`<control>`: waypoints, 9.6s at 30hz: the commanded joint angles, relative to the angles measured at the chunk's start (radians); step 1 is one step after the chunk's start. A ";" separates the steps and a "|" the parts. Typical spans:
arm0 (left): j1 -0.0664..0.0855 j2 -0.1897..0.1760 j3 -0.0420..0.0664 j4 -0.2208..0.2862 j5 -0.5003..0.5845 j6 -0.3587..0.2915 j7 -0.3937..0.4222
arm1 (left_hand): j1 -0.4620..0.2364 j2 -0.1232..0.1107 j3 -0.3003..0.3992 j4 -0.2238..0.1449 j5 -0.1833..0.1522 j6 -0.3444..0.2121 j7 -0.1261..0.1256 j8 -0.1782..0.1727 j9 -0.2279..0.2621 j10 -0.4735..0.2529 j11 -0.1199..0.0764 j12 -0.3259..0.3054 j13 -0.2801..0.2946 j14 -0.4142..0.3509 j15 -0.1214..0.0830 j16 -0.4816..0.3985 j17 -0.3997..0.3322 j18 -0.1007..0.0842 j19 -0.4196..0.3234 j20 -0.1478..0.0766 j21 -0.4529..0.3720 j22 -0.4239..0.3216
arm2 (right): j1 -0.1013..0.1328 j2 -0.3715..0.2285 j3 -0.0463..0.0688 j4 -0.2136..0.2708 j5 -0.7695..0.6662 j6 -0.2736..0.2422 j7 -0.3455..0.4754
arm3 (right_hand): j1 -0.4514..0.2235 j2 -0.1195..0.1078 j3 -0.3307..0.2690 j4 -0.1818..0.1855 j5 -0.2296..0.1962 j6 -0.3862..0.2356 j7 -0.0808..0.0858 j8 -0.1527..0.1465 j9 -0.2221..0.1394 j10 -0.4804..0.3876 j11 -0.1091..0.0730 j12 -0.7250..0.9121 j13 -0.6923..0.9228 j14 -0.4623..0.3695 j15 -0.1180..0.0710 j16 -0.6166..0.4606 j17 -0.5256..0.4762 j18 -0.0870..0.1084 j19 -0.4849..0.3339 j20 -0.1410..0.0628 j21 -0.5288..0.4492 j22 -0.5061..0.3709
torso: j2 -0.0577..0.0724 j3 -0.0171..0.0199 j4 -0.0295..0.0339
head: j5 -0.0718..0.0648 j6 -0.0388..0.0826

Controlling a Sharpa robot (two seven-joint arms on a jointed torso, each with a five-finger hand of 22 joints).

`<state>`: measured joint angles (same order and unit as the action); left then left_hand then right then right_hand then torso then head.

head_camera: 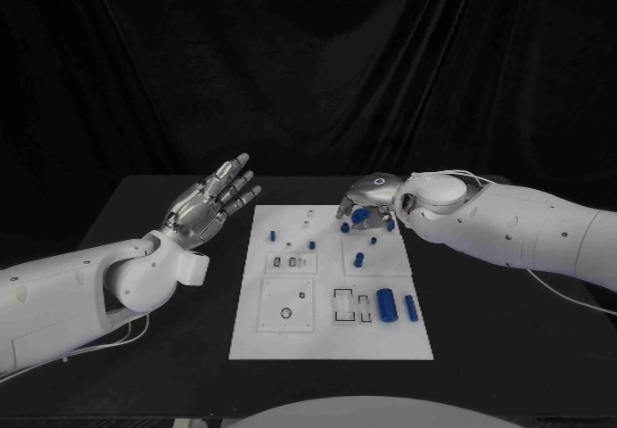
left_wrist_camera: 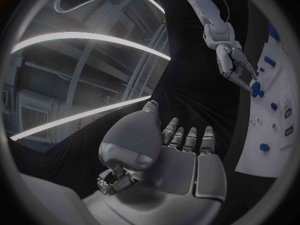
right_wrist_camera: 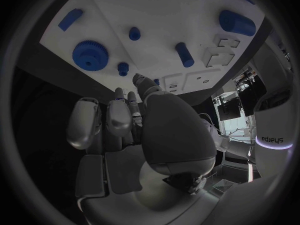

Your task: Assemble the parts on the task board

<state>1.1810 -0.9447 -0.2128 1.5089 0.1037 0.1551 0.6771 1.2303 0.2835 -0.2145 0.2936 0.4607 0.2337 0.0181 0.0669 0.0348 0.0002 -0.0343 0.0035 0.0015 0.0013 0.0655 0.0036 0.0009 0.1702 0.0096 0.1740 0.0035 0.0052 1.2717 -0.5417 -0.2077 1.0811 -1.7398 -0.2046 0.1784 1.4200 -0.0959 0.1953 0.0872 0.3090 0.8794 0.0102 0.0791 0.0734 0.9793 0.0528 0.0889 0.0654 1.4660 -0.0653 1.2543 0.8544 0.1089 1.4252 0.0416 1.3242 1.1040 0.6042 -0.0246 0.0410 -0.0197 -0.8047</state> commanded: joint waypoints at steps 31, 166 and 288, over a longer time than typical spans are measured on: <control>0.001 0.007 0.001 -0.014 0.006 0.080 0.030 | -0.012 0.006 0.021 -0.001 0.001 0.063 0.025 0.039 0.009 0.022 0.039 0.011 0.009 0.000 0.015 -0.002 0.000 0.009 0.005 0.018 0.009 0.003 | -0.054 0.079 0.001 -0.136 -0.012 -0.100 -0.017 | -0.023 -0.007 0.045 -0.001 -0.076 0.051 0.011 0.012 0.019 -0.006 0.001 0.003 0.004 -0.005 0.006 -0.031 -0.042 -0.012 -0.023 0.005 -0.013 0.015 | -0.002 -0.0001 0.0001 | -0.006 -0.002; 0.002 -0.068 0.001 0.052 -0.305 -0.253 0.142 | 0.070 0.001 -0.023 -0.001 0.017 -0.096 -0.046 -0.044 -0.013 0.001 -0.020 0.013 0.003 -0.001 -0.109 -0.004 -0.001 -0.064 -0.010 -0.181 -0.003 -0.005 | 0.041 0.157 0.001 -0.157 -0.012 -0.095 -0.023 | 0.006 -0.012 0.224 -0.034 -0.005 0.156 0.093 0.023 0.067 0.161 0.004 -0.020 0.000 -0.021 0.012 -0.041 -0.029 -0.019 -0.038 0.014 -0.009 0.078 | 0.059 -0.0268 0.0615 | -0.010 -0.025; -0.004 -0.042 0.000 0.005 -0.305 -0.116 0.076 | 0.093 0.003 0.005 -0.005 0.049 -0.007 0.005 -0.016 -0.003 0.001 0.024 0.017 0.004 -0.001 -0.062 -0.004 -0.001 -0.038 -0.010 -0.107 -0.003 -0.005 | 0.050 -0.120 0.000 0.027 0.099 -0.066 -0.142 | -0.281 -0.005 -0.039 0.132 -0.107 0.000 0.031 -0.005 0.014 0.591 -0.096 1.482 1.505 0.091 -0.035 0.290 0.658 -0.049 0.016 -0.028 0.064 0.260 | 0.026 -0.0297 0.0383 | -0.013 -0.042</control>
<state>1.1791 -0.9881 -0.2135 1.5126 -0.2007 0.0242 0.6781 1.3119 0.2860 -0.2159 0.2895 0.5035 0.2236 0.0233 0.0483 0.0318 0.0002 -0.0138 0.0147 0.0052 -0.0014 -0.0015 0.0036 0.0015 0.1236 -0.0011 0.0595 0.0034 0.0014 1.3276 -0.6582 -0.2074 1.1102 -1.6582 -0.3298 0.0806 1.1514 -0.0979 0.1611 0.2063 0.1970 0.8789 0.0462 0.0726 0.0865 1.4628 -0.0418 1.5674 1.3081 1.4616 -0.0949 1.5325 1.3079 0.0693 1.4342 0.0129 1.3822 1.3082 0.6342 -0.0556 0.0841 -0.0362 -0.8440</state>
